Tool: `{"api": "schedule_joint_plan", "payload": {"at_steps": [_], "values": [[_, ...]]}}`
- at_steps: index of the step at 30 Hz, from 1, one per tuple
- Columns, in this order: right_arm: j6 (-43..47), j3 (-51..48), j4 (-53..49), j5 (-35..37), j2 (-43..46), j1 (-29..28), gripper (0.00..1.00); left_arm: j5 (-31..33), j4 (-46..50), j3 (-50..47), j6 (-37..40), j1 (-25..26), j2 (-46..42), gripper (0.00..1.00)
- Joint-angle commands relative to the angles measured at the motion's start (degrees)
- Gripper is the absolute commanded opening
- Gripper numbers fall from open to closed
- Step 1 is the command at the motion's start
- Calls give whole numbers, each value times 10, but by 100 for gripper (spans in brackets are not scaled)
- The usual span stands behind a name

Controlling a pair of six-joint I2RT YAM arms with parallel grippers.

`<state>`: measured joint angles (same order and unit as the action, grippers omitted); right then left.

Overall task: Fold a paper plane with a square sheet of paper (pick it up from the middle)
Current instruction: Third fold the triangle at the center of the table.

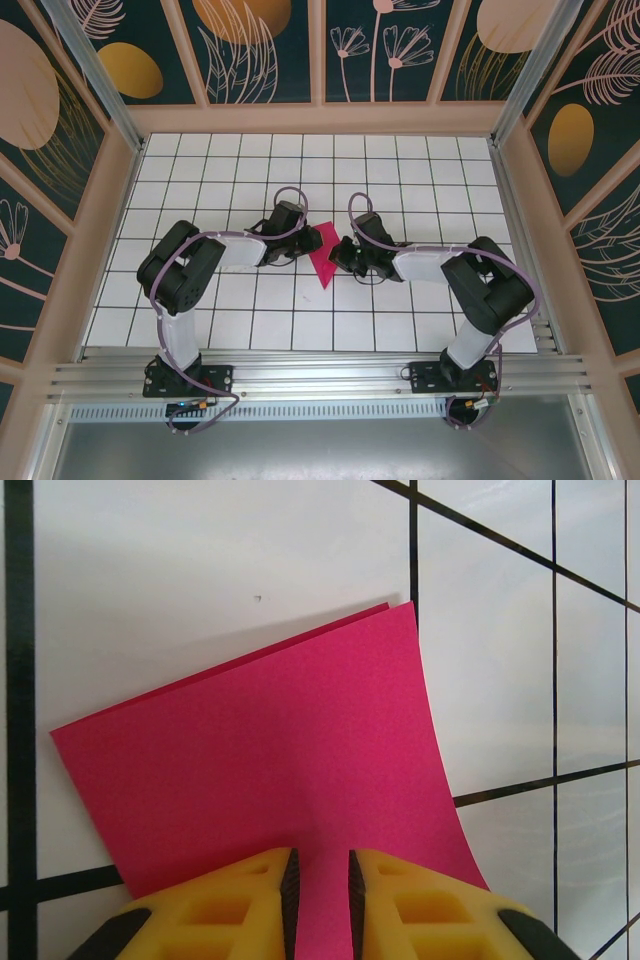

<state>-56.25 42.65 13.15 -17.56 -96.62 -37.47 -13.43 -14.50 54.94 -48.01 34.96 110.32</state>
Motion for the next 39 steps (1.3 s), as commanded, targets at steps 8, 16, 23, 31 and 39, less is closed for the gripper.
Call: {"api": "schedule_joint_plan", "payload": {"at_steps": [8,16,23,31,39], "values": [[17,25,29,-18,-33,4,4,-16,23,2,9,0,20,23],[23,27,37,-24,-43,5,4,-18,23,2,9,0,19,23],[32,30,43,-34,-54,3,5,-18,23,1,9,1,20,23],[40,33,50,-36,-57,4,5,-21,20,0,7,1,21,23],[49,39,46,-43,-69,4,5,-24,19,0,9,0,23,23]]}}
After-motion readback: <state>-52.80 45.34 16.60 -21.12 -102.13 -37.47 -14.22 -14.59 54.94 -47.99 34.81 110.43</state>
